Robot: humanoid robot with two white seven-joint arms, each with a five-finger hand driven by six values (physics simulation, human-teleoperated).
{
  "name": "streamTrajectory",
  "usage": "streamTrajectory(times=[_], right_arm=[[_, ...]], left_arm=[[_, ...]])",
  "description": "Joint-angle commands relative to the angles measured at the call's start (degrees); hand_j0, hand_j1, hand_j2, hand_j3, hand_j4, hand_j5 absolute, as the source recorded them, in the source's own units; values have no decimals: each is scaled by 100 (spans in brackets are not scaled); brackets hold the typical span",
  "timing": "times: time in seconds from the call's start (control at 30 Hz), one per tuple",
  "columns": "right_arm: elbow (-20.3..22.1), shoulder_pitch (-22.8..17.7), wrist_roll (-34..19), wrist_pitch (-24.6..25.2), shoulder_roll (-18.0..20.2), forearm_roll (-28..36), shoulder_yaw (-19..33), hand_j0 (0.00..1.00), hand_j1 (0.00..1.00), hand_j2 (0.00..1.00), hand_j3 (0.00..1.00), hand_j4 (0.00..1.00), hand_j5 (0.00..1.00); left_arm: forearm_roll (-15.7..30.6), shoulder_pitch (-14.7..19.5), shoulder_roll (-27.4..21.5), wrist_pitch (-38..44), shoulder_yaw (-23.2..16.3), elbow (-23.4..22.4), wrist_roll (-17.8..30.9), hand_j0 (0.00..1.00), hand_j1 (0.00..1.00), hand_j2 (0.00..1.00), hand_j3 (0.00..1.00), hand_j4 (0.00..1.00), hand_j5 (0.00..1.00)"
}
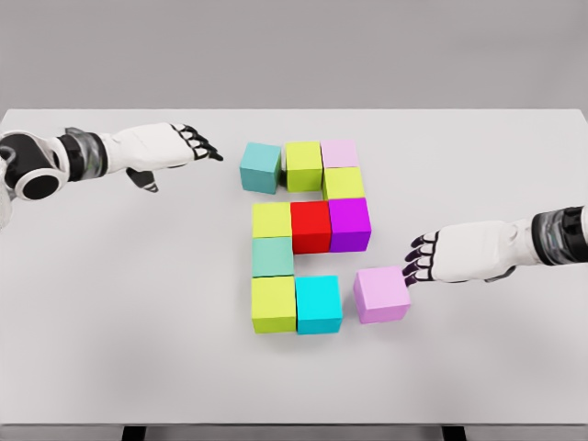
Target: Assemble the squares on the desktop into the number 2
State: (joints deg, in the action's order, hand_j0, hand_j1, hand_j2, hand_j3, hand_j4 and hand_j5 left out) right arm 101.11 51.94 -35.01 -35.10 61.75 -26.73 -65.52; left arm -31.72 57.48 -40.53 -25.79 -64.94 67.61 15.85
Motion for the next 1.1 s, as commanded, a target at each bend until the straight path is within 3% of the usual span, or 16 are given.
streamTrajectory(times=[0.0,0.83,1.07], right_arm=[[5,0,1,10,-49,18,-31,100,100,100,100,100,100],[5,-9,1,10,-269,36,-136,100,100,100,100,100,100],[14,17,1,10,-269,62,-136,100,100,100,100,100,100]], left_arm=[[-36,0,89,-5,8,-46,-3,100,100,100,100,100,100],[-71,-9,432,-58,-1,-2,208,100,100,100,100,100,100],[-1,26,2,-67,60,24,138,100,100,100,100,100,100]])
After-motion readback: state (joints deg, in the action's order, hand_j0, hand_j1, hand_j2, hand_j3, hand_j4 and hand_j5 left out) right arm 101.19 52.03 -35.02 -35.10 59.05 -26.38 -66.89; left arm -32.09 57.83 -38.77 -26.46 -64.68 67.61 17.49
